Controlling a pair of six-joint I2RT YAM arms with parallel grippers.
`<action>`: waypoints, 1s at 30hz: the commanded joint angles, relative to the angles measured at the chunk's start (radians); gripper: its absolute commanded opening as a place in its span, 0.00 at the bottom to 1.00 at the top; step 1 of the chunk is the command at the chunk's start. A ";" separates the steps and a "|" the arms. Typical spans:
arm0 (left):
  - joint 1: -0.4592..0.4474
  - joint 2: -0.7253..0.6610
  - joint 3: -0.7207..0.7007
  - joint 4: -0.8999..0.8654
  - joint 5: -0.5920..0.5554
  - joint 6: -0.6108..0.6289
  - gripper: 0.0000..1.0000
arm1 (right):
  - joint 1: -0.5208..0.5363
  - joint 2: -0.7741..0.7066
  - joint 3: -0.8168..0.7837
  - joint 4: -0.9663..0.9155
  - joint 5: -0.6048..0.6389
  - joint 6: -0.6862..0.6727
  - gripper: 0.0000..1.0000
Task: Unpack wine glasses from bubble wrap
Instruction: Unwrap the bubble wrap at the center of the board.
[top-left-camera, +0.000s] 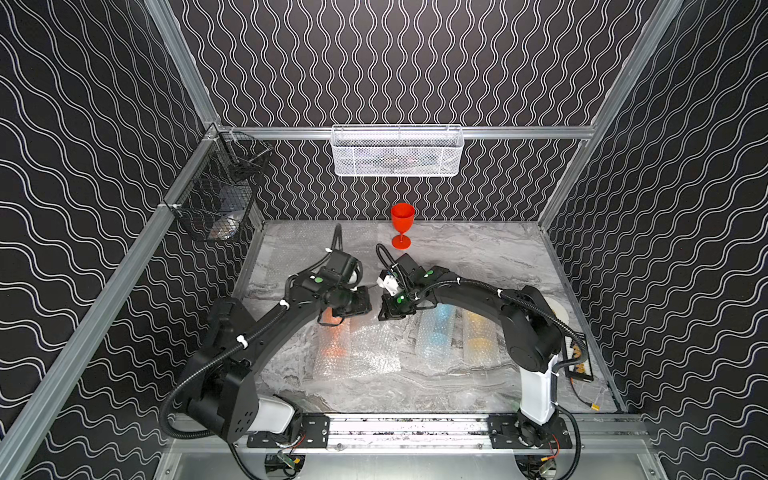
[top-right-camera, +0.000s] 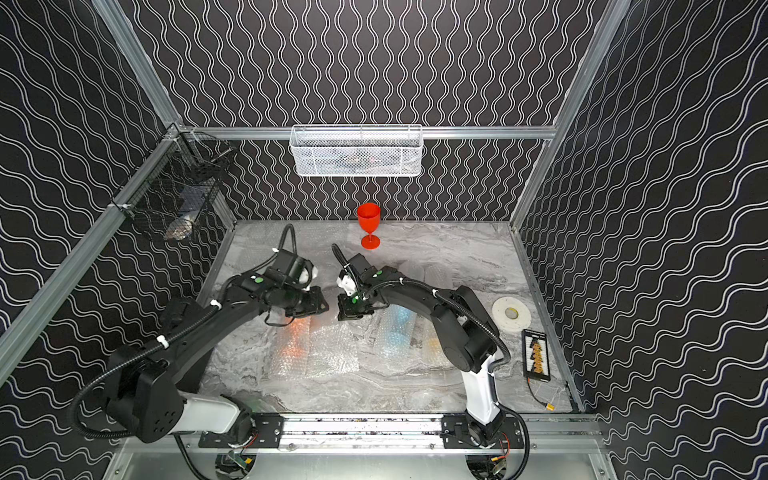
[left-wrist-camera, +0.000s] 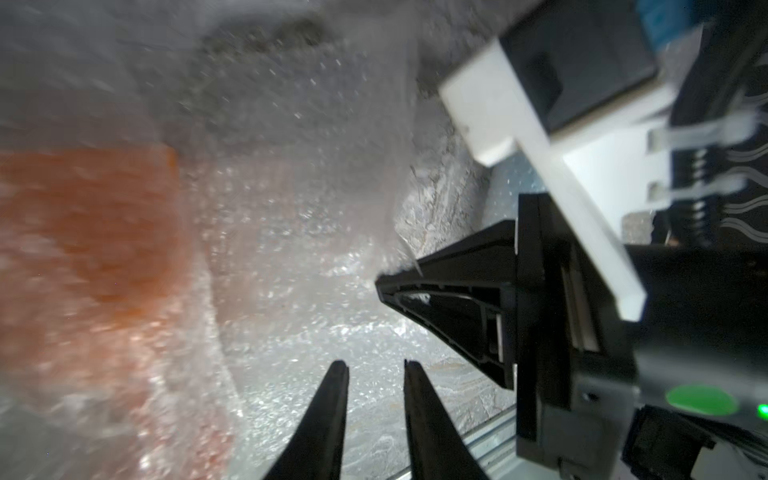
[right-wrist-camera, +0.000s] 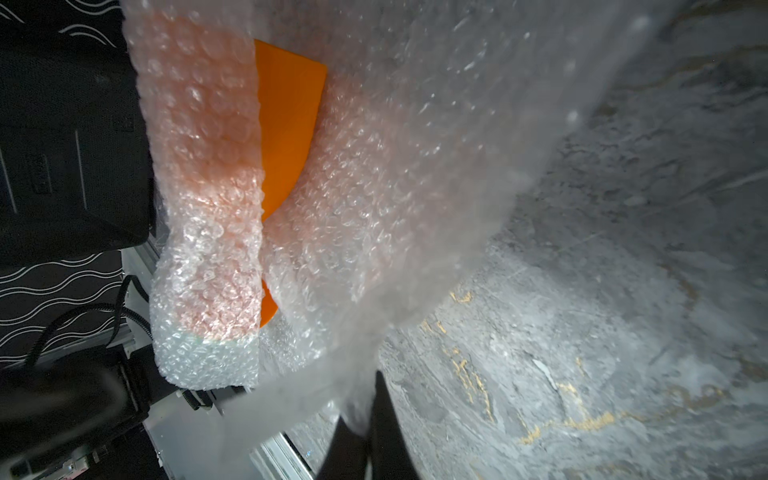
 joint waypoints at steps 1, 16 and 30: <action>-0.007 0.031 -0.027 0.008 -0.048 -0.024 0.28 | 0.000 -0.016 -0.008 0.018 0.010 0.009 0.05; 0.081 0.088 -0.011 -0.132 -0.314 0.102 0.26 | -0.008 -0.045 -0.052 0.028 0.021 0.006 0.05; 0.291 0.014 0.013 -0.225 -0.505 0.182 0.21 | -0.028 -0.068 -0.096 0.034 0.022 0.005 0.05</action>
